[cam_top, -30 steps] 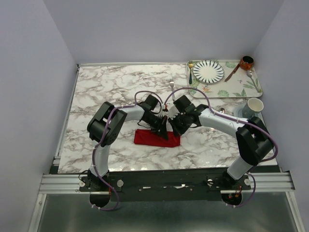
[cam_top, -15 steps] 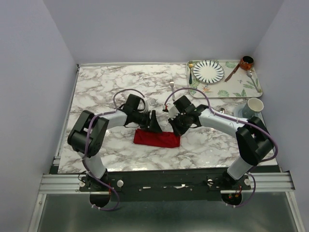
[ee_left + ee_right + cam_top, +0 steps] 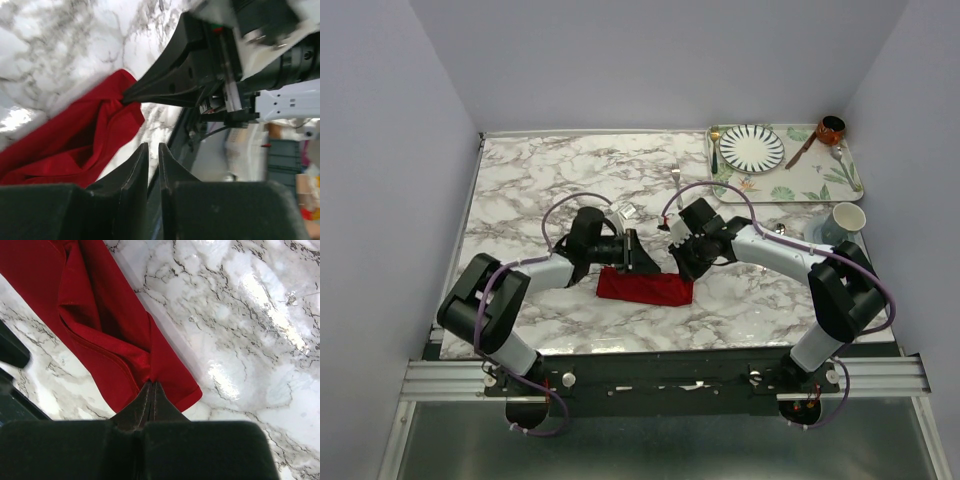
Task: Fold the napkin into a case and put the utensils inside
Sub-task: Grasp the top corner of the smaller rectangle folded napkin from the folded napkin.
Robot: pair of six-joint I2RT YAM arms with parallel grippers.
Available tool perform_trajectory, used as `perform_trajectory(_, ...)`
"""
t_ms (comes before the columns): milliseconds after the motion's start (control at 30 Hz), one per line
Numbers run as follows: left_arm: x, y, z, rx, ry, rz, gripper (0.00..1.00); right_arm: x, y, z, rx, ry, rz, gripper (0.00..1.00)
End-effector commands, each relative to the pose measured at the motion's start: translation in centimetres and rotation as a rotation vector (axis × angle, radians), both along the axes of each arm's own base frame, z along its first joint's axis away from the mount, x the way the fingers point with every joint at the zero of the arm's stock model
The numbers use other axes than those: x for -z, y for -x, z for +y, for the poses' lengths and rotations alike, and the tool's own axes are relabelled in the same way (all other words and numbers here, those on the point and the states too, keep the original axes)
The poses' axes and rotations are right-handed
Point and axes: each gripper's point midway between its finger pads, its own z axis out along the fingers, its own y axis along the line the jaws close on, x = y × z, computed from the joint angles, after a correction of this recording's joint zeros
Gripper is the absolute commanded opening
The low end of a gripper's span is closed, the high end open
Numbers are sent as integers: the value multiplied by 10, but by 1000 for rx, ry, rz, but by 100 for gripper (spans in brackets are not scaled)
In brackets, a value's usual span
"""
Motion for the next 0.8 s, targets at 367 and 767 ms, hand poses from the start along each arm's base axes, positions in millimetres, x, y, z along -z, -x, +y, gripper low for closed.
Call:
perform_trajectory(367, 31, 29, -58, 29, 0, 191, 1, 0, -9, 0, 64, 23, -18, 1)
perform_trajectory(767, 63, 12, -66, -22, -59, 230, 0, -2, -5, 1, 61, 9, -13, 1)
